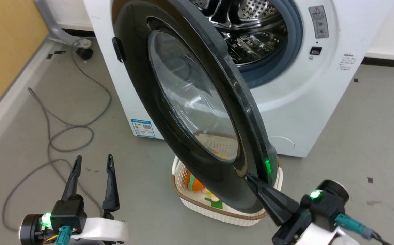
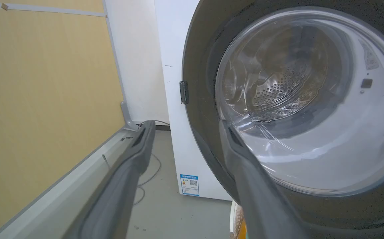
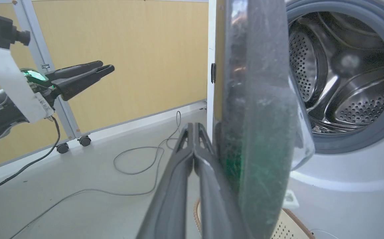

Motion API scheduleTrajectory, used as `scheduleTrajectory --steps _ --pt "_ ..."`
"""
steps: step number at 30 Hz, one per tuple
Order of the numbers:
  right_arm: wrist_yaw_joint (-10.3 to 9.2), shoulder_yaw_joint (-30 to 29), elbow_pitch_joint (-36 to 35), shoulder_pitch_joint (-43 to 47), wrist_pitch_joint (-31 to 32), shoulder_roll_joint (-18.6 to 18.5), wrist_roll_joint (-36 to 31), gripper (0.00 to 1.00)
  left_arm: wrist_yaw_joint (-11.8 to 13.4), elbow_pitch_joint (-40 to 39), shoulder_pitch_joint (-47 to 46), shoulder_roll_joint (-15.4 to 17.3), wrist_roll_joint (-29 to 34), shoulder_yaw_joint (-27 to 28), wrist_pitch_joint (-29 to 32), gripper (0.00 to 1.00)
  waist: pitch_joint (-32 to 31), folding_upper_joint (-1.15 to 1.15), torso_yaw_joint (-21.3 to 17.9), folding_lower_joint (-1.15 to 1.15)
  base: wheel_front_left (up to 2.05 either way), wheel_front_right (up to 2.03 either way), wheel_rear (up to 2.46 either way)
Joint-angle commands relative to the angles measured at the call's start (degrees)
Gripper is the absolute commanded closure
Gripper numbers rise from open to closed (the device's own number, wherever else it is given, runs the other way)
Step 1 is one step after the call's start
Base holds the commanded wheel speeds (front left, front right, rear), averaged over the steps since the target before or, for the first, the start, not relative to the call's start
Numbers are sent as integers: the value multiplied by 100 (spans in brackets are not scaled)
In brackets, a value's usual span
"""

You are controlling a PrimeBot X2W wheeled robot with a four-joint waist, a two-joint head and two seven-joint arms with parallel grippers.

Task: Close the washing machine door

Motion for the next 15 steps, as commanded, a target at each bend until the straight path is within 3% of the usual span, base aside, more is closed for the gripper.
scheduleTrajectory --steps 1,15 --pt "5 -150 102 20 -18 55 -46 100 -20 -15 -27 -20 47 -20 -25 0 58 0 -42 0 0 0 0" --pt "5 -1704 697 -765 -18 84 -4 100 -14 -134 -499 -88 88 -229 -25 0 789 0 -157 0 0 0 0"
